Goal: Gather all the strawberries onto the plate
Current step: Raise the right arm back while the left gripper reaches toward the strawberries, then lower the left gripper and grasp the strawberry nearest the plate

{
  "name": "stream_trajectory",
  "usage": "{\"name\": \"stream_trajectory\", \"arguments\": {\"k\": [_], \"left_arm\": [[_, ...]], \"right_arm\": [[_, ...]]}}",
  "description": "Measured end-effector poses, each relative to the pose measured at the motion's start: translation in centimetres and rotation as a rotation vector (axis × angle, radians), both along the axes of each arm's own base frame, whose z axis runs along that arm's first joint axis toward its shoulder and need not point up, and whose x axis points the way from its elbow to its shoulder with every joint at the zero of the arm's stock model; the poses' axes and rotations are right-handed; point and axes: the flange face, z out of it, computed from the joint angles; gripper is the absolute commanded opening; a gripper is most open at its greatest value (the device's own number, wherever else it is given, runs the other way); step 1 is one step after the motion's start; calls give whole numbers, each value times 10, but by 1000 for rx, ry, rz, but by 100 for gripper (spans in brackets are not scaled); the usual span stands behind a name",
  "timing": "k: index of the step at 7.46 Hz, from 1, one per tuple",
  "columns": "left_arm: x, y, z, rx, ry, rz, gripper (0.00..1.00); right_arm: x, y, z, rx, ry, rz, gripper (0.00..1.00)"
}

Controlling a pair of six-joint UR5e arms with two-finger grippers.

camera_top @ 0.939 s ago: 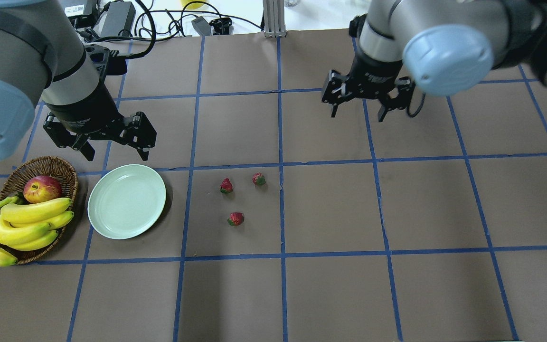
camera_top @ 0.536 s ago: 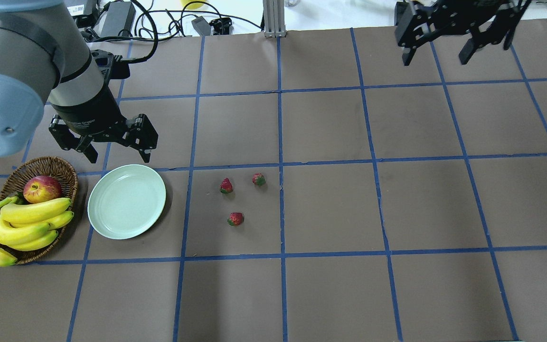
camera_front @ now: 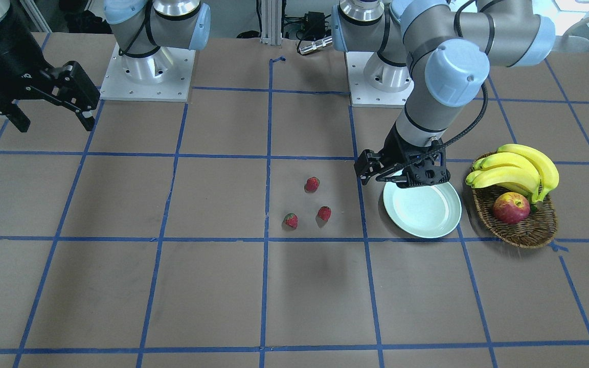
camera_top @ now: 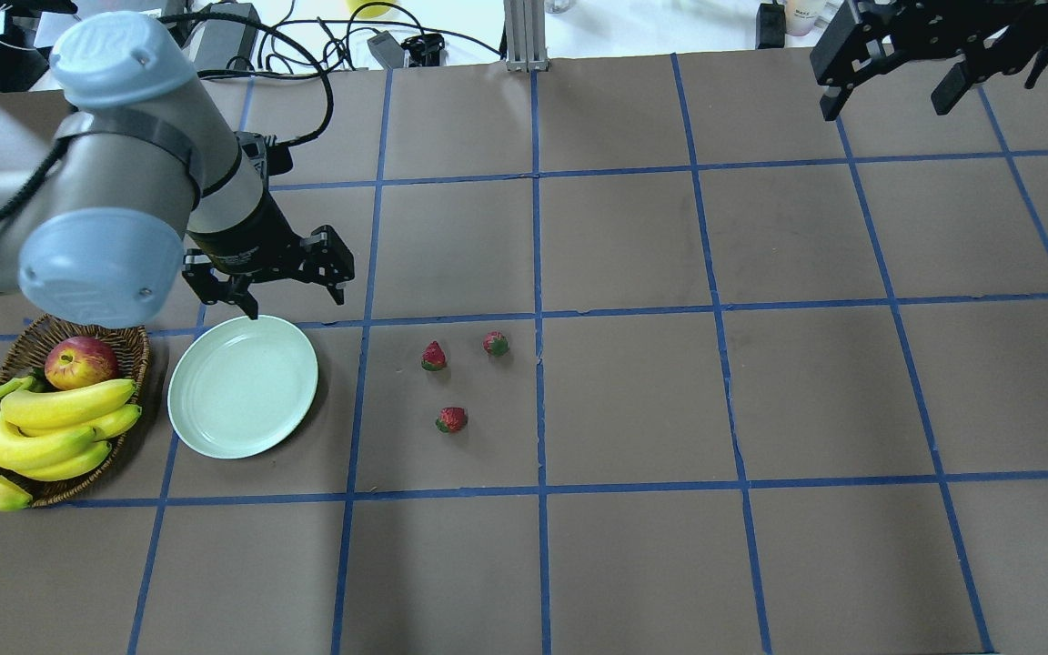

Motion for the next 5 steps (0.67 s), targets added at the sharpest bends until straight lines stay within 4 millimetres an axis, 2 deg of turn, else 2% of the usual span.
{"name": "stream_trajectory", "arguments": {"k": [2, 5], "left_arm": [[-15, -1, -43, -1, 53, 8, 100], [-45, 0, -92, -1, 88, -7, 100]], "right_arm": [[0, 12, -3, 10, 34, 2, 100], [3, 19, -14, 28, 30, 7, 100]]}}
